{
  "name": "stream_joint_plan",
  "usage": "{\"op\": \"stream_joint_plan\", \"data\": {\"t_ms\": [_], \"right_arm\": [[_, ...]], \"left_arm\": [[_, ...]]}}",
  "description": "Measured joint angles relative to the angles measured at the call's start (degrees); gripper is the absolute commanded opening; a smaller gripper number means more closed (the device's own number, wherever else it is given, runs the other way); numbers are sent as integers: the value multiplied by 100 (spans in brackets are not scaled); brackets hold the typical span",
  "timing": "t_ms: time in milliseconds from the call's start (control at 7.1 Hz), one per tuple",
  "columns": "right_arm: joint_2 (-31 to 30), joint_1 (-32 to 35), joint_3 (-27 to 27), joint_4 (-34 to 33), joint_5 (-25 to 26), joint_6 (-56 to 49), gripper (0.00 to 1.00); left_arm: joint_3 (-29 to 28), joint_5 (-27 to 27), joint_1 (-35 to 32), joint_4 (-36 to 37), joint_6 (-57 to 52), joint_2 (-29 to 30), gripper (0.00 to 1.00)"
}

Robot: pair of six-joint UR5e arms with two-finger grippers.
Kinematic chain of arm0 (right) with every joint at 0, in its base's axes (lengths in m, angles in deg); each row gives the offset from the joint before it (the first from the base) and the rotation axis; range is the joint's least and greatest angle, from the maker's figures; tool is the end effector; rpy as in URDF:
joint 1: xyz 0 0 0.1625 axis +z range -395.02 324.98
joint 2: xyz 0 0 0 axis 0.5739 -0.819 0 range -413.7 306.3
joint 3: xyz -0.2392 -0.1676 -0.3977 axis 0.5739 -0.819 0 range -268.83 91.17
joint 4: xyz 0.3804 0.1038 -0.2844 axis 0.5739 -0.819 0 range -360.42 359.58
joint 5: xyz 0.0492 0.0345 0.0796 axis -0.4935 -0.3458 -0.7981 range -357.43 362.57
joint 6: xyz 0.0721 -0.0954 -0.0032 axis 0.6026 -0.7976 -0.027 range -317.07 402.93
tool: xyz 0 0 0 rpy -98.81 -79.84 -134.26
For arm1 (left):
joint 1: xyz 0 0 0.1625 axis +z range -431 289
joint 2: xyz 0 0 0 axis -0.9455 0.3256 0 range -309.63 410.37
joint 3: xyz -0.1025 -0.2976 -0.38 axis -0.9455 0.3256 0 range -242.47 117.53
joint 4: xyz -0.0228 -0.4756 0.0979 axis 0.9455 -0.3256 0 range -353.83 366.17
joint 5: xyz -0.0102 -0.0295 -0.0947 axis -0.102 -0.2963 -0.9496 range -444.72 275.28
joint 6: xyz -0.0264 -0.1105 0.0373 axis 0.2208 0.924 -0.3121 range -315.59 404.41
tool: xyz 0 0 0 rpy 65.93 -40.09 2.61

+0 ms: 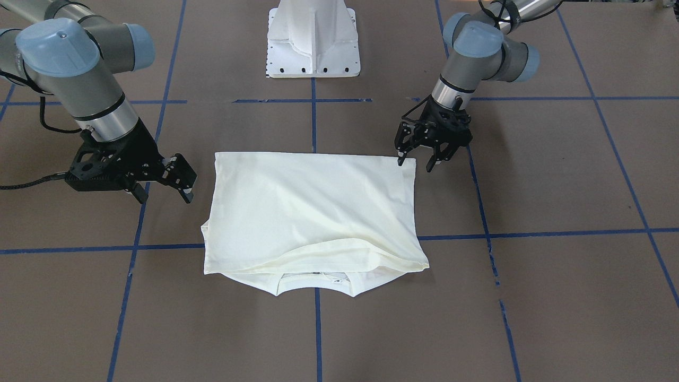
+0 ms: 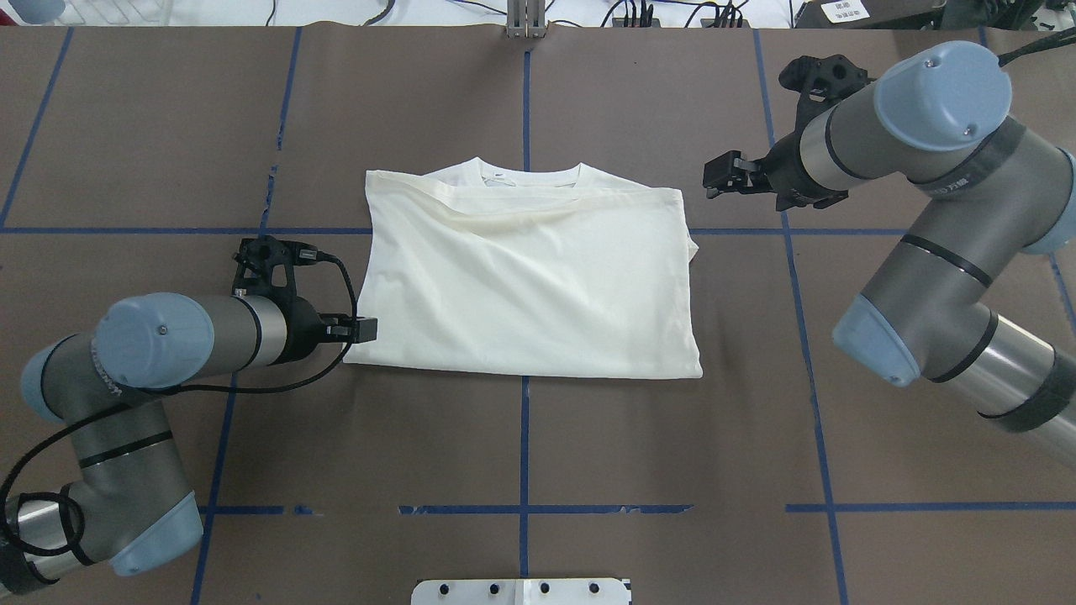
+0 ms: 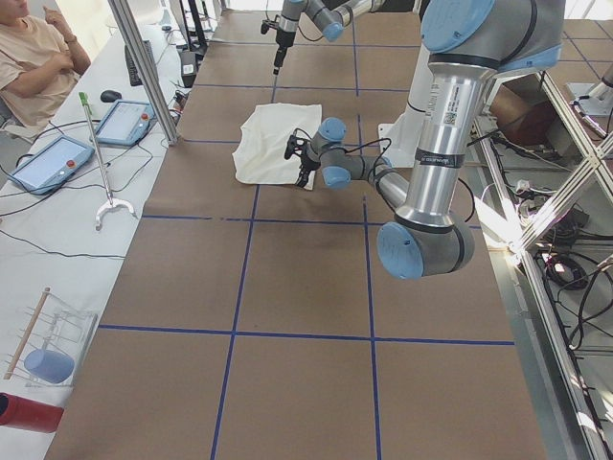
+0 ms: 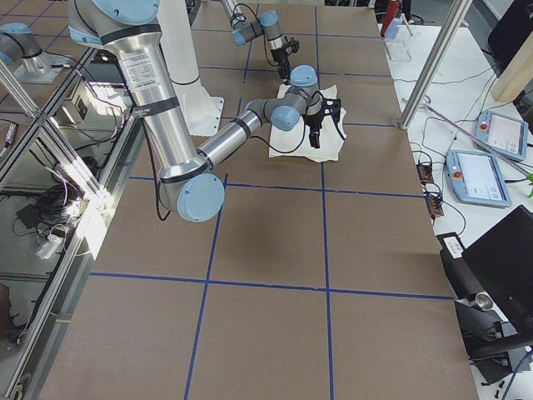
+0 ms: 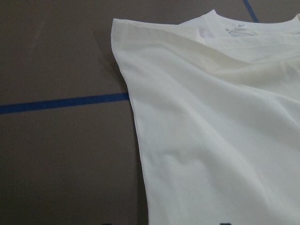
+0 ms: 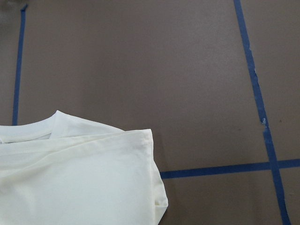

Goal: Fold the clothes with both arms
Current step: 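Release the hem and draw both grippers back from the shirt, then grasp the shirt side nearest the left gripper and drag it farther away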

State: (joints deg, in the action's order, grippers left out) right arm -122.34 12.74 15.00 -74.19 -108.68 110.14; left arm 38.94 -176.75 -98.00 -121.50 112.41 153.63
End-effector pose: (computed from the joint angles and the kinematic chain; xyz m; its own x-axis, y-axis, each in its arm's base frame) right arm -0.4115 -0.5870 0.3441 0.5800 0.1017 0.8082 -0.2981 0.9499 0.0944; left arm 0.5564 -0.4283 0.4149 0.5432 0.1434 -0.8273 0.2398 0.9178 0.3165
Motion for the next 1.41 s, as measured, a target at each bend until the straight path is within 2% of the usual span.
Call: {"op": "stream_joint_plan", "data": {"t_ms": [141, 422, 563, 704, 845, 1408], "right_arm": [[-12, 2, 12, 6, 5, 2, 100], [-28, 9, 15, -10, 14, 2, 100], [-42, 8, 11, -18, 19, 2, 100], [-51, 6, 5, -22, 27, 2, 100], [-52, 2, -2, -23, 31, 2, 100], [-53, -3, -27, -23, 65, -1, 100]], "left_arm": [[-102, 82, 88, -15, 96, -1, 71], [-193, 117, 160, -21, 126, 39, 47], [-197, 120, 222, -22, 133, 60, 32], [-185, 122, 257, -18, 141, 63, 3], [-151, 122, 321, -23, 150, 71, 0], [41, 122, 339, 11, -87, 40, 0]]}}
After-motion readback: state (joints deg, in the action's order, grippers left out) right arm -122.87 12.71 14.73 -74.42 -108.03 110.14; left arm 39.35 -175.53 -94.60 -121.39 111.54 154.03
